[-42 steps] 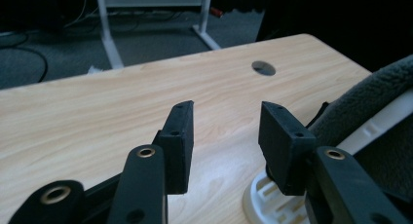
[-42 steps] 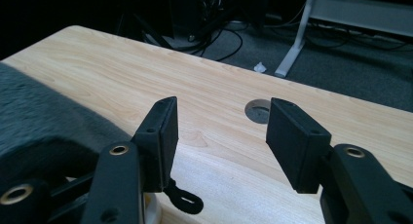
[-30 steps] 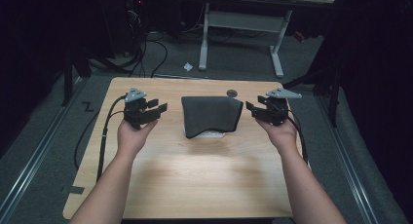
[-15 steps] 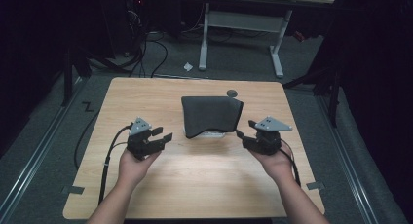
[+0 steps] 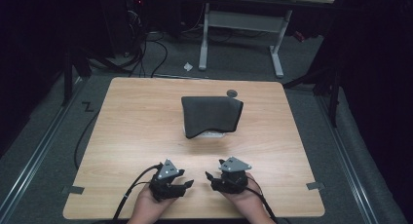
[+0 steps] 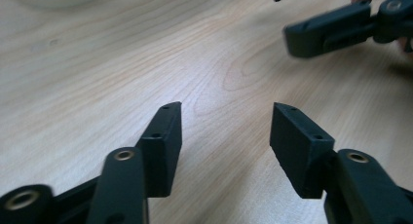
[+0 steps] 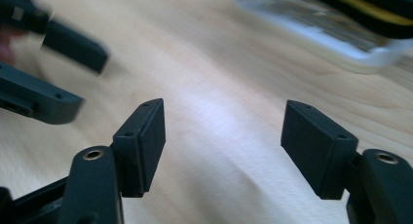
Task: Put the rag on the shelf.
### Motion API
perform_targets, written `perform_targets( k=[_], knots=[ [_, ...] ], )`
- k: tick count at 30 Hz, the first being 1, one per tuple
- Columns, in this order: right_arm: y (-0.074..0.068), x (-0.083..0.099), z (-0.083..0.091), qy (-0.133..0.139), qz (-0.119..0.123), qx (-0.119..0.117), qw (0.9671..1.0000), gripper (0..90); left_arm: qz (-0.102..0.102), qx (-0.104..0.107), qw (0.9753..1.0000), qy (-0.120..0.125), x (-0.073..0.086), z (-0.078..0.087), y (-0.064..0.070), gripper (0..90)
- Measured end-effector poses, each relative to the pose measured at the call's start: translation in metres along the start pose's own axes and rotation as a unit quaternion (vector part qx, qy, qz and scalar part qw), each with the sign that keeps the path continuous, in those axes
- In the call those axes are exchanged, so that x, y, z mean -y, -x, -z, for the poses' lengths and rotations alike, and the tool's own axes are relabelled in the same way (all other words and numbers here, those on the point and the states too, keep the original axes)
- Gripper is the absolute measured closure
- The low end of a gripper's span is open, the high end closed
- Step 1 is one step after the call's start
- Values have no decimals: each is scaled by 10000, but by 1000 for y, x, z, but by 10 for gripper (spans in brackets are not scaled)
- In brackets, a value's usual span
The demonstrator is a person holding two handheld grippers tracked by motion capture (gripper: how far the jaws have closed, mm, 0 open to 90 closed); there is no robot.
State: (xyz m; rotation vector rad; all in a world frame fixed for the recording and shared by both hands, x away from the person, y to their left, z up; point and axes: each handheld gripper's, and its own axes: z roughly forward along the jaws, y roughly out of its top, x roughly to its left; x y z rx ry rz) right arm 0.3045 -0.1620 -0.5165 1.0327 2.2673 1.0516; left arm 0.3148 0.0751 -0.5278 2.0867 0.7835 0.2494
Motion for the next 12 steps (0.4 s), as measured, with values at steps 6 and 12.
perform_targets(
  k=[6, 12],
  knots=[
    [0, 4, -5, -77, 153, -20, 9999, 358, 84, -93, 9999, 29, 2, 8, -15, 458],
    [5, 6, -9, -127, 144, -48, 9998, 361, 207, -135, 9997, 23, 4, 7, -22, 457]
  ],
)
